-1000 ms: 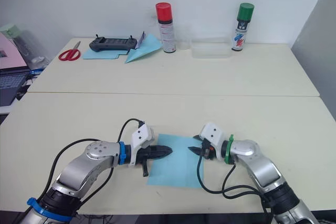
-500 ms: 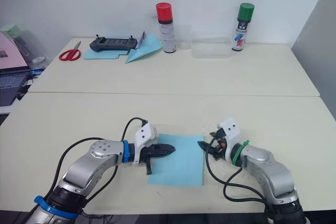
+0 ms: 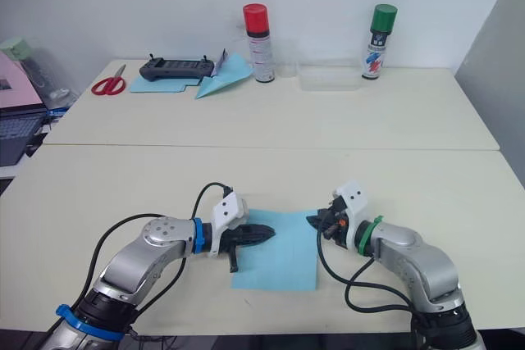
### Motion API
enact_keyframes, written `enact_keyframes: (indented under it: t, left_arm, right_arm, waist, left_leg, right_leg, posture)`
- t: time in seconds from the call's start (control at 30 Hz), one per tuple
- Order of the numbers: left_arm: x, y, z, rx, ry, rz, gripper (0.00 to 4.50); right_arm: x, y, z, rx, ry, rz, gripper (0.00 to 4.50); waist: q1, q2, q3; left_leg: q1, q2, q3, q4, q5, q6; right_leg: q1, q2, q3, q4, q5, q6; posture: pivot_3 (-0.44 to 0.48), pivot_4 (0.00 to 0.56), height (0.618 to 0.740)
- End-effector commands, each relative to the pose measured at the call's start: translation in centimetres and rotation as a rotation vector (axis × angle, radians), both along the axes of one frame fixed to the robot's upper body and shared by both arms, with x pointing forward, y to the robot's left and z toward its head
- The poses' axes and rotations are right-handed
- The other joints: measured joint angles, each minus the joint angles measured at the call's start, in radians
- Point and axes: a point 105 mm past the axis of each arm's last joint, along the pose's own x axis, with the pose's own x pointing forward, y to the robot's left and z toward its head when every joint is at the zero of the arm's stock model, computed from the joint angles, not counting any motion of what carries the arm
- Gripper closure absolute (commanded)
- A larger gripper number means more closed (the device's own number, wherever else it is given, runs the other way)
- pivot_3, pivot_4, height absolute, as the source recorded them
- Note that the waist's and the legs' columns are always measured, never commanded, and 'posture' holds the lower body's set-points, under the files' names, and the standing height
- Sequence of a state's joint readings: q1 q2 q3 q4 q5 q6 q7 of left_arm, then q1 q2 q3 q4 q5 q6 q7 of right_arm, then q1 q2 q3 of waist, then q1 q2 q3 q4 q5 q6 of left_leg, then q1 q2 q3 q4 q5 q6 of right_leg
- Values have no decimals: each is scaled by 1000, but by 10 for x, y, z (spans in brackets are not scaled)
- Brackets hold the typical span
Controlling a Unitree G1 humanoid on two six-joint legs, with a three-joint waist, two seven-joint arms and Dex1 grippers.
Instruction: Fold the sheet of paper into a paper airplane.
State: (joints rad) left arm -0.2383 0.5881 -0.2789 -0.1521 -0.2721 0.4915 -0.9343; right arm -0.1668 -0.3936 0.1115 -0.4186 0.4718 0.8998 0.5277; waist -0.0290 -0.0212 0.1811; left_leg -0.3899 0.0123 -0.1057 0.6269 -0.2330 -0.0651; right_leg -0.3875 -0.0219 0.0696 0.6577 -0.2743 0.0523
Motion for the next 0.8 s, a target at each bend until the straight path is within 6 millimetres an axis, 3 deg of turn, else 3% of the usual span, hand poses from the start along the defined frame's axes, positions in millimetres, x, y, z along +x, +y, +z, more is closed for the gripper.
enact_keyframes:
  t: [0.03, 0.17, 0.4, 0.63, 0.8]
  left_arm:
    - [-6, 7, -22, 63, 71, 25, 4500]
    - [-4, 7, -21, 65, 66, 25, 4500]
    - [-6, 6, -22, 60, 75, 23, 4500]
    - [-3, 7, -21, 59, 71, 35, 4500]
    - [-3, 5, -17, 28, 81, 52, 4500]
  right_arm:
    - [0, 5, 13, -5, -82, 41, 4462]
    - [1, 7, 16, -27, -124, 78, 4462]
    - [-18, 22, 11, -120, -226, 313, 4462]
    - [3, 21, -1, -239, -290, 323, 4462]
    - [2, 28, -4, -224, -279, 348, 4462]
  waist:
    - [0, 0, 0]
    - [0, 0, 0]
    - [0, 0, 0]
    - [-1, 0, 0]
    - [-1, 0, 0]
  left_leg:
    - [0, 0, 0, 0, 0, 0]
    - [0, 0, 0, 0, 0, 0]
    - [0, 0, 0, 0, 0, 0]
    - [0, 0, 0, 0, 0, 0]
    - [0, 0, 0, 0, 0, 0]
  right_leg:
    - [0, 0, 0, 0, 0, 0]
    - [0, 0, 0, 0, 0, 0]
    - [0, 0, 0, 0, 0, 0]
    - [0, 0, 0, 0, 0, 0]
    - [0, 0, 0, 0, 1, 2]
  posture:
    - [0, 150, 740]
    - [0, 150, 740]
    - [0, 150, 740]
    - [0, 150, 740]
    - [0, 150, 740]
